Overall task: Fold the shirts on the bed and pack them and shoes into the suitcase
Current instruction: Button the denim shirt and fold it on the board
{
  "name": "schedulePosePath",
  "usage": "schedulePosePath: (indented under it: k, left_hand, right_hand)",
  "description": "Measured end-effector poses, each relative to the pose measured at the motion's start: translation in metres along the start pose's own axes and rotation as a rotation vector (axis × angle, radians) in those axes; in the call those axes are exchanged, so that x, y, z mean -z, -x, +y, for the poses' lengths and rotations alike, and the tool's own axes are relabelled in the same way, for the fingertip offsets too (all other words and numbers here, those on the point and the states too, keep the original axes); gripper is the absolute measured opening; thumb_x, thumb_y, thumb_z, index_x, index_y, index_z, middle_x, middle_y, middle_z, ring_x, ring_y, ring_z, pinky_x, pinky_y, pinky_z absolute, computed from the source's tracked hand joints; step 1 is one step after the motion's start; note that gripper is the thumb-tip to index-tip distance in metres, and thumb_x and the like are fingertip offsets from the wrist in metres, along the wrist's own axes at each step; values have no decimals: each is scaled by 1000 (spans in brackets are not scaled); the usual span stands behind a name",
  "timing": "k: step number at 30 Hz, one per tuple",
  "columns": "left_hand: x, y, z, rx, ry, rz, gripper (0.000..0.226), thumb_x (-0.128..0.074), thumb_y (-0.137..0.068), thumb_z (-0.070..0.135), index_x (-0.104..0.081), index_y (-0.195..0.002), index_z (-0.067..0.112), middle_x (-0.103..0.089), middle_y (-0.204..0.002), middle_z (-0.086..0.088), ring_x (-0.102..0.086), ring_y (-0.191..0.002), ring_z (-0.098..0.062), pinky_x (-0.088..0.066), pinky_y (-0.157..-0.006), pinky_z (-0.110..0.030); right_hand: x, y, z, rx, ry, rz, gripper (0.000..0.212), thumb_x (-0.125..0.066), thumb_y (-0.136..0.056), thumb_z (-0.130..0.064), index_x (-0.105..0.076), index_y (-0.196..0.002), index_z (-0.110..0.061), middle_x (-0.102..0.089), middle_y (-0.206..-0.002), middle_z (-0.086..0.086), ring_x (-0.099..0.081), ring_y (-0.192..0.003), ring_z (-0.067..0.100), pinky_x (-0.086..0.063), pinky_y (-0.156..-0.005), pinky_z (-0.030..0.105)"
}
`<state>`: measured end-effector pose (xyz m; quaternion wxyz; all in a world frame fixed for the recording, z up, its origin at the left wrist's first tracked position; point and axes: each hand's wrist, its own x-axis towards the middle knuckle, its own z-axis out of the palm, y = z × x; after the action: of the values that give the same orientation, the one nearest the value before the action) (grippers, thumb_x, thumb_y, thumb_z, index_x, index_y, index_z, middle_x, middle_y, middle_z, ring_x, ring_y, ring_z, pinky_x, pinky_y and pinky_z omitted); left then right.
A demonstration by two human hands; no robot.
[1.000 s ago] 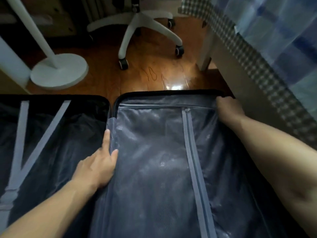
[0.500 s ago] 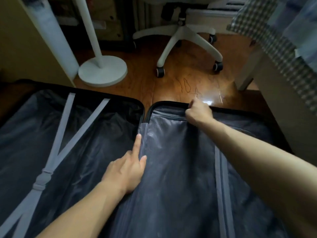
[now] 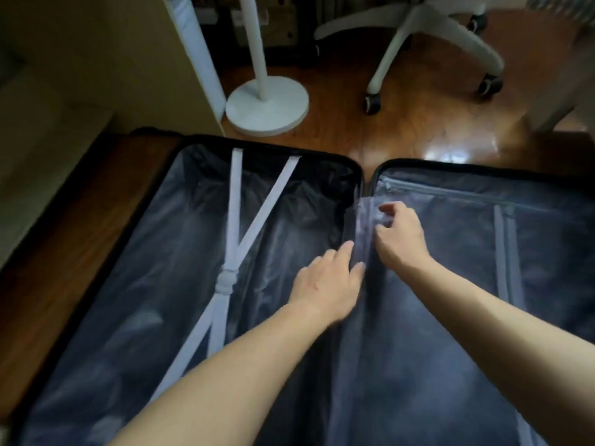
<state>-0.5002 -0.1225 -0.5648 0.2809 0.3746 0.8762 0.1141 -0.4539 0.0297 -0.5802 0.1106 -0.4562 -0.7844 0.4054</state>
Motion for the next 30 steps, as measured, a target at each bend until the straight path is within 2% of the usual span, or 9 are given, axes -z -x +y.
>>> schedulePosePath:
  k: [2,5,8,11,14,16,20,24,30]
  left_hand:
    - [2,38,-36,72,188,274,46,-44,-102,37,-47,-145,22,-53,-141,-5,-47,-130,-28,-40,-107,-43]
    - [13,71,-106,308,228,670,41,-53,-87,22,-60,-126,13,-56,-129,-14,-47,-118,-38,-36,-100,-43]
    - [31,65,-157,598,430,446,42,-54,-95,28,-56,-133,9,-58,-127,-14,-50,-121,-35,-36,-99,-38]
    - [36,52,-187,602,816,189,30,-63,-89,24,-71,-105,0,-73,-95,-12,-68,-88,-31,-56,-86,-41]
    - [28,62,-205,507,1037,257,8,-68,-92,12,-71,-87,6,-72,-89,-15,-67,-84,-28,-57,-87,-40]
    - [25,64,-208,484,1111,252,11,-64,-98,8,-69,-88,8,-71,-90,-15,-67,-81,-24,-57,-87,-38]
    - [27,69,-210,452,1114,274,7,-64,-97,8,-70,-93,7,-73,-102,-20,-67,-91,-28,-55,-100,-48]
    - [27,65,-212,419,1149,315,8,-70,-93,14,-73,-86,13,-76,-97,-18,-72,-100,-37,-56,-94,-56]
    - [20,59,-223,348,1046,436,16,-71,-92,18,-72,-77,12,-71,-76,-2,-60,-71,-16,-52,-72,-30]
  right_hand:
    - [-20,48,-8,107,46,8,38,-51,-87,-3,-61,-122,-12,-54,-125,12,-55,-114,32,-44,-100,39]
    - [-48,122,-14,200,87,-17,41,-49,-81,3,-66,-115,-10,-57,-118,9,-51,-111,29,-35,-90,25]
    - [-81,169,-22,183,35,-147,45,-44,-76,6,-68,-109,-13,-63,-112,4,-58,-108,23,-44,-95,29]
    - [-120,162,-40,21,-104,-252,37,-46,-87,2,-70,-111,-15,-68,-111,-1,-63,-103,14,-46,-89,22]
    - [-155,148,-52,-162,-305,-346,24,-49,-94,-10,-68,-99,3,-65,-87,4,-57,-74,20,-45,-69,27]
    - [-170,149,-51,-214,-420,-398,28,-49,-94,-13,-58,-96,14,-54,-79,8,-46,-73,22,-38,-68,34]
    - [-178,146,-67,-293,-563,-431,20,-53,-103,-26,-61,-92,-11,-55,-78,7,-49,-68,20,-45,-63,31]
    - [-178,119,-96,-332,-642,-400,22,-59,-101,-34,-63,-97,-13,-54,-68,0,-45,-54,11,-43,-54,24]
    - [-194,92,-126,-310,-472,-473,17,-68,-95,-20,-72,-95,-4,-48,-66,3,-37,-50,10,-31,-51,24]
